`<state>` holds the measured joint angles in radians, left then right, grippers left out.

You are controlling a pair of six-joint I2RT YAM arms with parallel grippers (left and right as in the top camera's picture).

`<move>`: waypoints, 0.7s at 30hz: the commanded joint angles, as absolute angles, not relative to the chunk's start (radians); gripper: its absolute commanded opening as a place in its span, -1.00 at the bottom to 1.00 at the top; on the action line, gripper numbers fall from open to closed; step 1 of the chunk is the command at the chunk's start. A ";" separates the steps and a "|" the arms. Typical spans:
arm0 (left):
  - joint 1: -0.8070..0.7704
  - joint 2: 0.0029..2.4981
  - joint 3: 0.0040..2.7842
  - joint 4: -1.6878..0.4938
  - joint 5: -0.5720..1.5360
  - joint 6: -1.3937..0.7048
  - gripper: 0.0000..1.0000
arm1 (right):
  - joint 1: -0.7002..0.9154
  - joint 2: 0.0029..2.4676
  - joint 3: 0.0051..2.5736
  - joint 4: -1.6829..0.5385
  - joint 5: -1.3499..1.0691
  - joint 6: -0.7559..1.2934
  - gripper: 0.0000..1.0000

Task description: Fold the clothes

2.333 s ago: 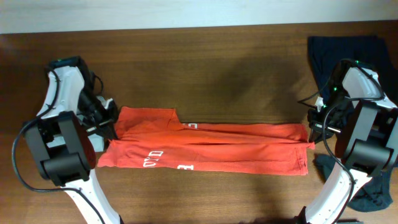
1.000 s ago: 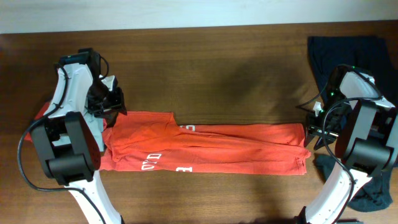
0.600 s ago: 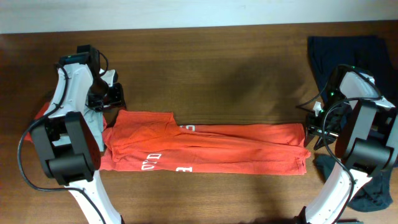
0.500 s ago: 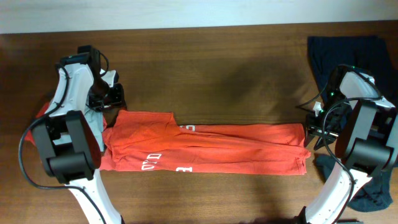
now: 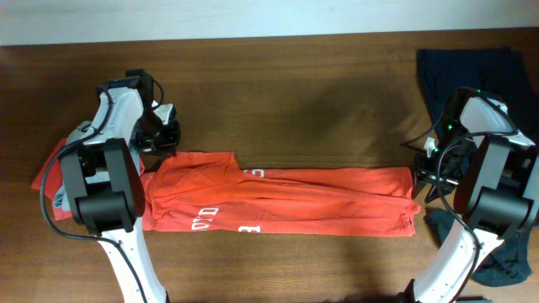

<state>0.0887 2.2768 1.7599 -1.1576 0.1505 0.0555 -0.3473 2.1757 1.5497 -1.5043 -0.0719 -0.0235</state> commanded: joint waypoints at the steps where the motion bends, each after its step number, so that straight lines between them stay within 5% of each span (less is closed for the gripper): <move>1: 0.088 2.300 1.785 -1.189 0.161 0.062 -0.99 | -0.355 2.153 1.542 -1.503 -0.078 -0.018 -0.31; 11: 0.084 2.218 2.068 -1.541 0.381 0.177 -0.99 | -0.355 2.153 1.542 -1.498 -0.078 -0.018 -0.31; 21: -0.007 2.146 2.050 -1.689 0.255 0.097 -0.99 | -0.355 2.153 1.542 -1.503 -0.078 -0.018 -0.31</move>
<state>0.0284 2.2192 2.0571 -1.6867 0.3187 0.1410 -0.3473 2.1757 1.5497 -1.4952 -0.0719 -0.0238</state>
